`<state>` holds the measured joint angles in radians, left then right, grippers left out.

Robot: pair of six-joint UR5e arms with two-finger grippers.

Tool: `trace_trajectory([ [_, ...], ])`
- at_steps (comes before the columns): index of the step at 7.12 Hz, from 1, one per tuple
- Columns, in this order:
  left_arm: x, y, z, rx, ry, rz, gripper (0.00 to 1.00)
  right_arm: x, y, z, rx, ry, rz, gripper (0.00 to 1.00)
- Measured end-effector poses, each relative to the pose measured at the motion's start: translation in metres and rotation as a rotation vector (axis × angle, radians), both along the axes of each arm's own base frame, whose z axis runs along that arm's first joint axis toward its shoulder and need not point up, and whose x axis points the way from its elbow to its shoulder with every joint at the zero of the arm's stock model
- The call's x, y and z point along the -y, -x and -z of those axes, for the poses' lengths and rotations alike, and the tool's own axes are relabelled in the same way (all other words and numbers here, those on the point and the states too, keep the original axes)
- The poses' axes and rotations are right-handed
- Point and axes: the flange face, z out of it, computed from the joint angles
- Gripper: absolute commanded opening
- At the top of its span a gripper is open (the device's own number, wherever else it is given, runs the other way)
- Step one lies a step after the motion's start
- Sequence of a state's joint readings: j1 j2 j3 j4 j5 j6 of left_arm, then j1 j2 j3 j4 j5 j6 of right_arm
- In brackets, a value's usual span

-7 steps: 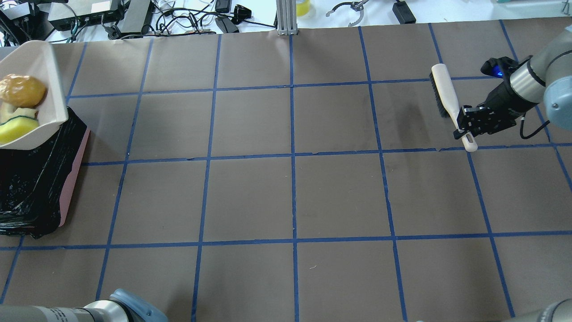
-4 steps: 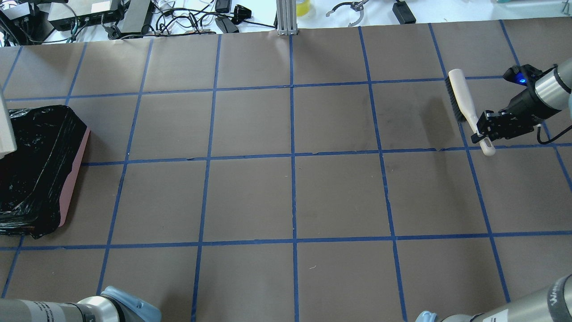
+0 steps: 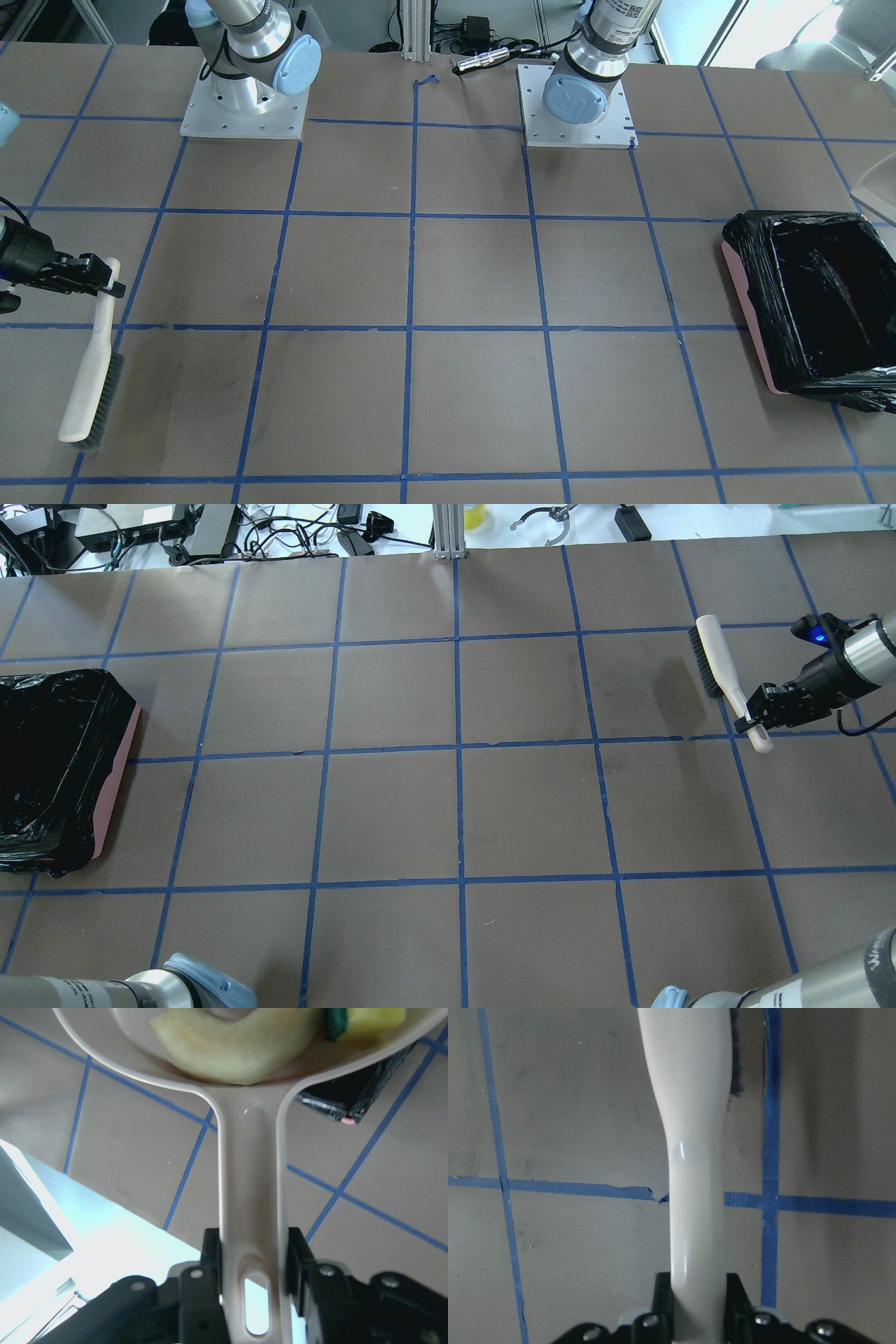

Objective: Sweep and dump trash into bin
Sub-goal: 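Tip the dustpan to dump its contents into the black trash bag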

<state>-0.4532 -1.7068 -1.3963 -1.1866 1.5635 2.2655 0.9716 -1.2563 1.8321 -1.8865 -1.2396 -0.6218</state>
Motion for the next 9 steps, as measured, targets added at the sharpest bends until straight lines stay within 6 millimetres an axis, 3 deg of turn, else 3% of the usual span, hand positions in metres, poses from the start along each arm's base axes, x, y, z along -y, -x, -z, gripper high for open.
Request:
trace_trajectory([
  [3,0.043,0.038,-0.030,0.311,-0.096,0.089,0.00,-0.005,0.000,0.007,0.021,-0.010,0.006,0.00],
  [6,0.071,0.072,-0.054,0.518,-0.099,0.170,0.00,-0.011,0.000,0.013,0.030,-0.024,0.017,0.00],
  [7,0.086,0.092,-0.066,0.616,-0.079,0.250,0.00,-0.013,0.000,0.016,0.034,-0.029,0.019,0.00],
  [9,0.132,0.165,-0.078,0.774,-0.011,0.459,0.00,-0.015,0.001,0.018,0.033,-0.032,0.020,0.00],
])
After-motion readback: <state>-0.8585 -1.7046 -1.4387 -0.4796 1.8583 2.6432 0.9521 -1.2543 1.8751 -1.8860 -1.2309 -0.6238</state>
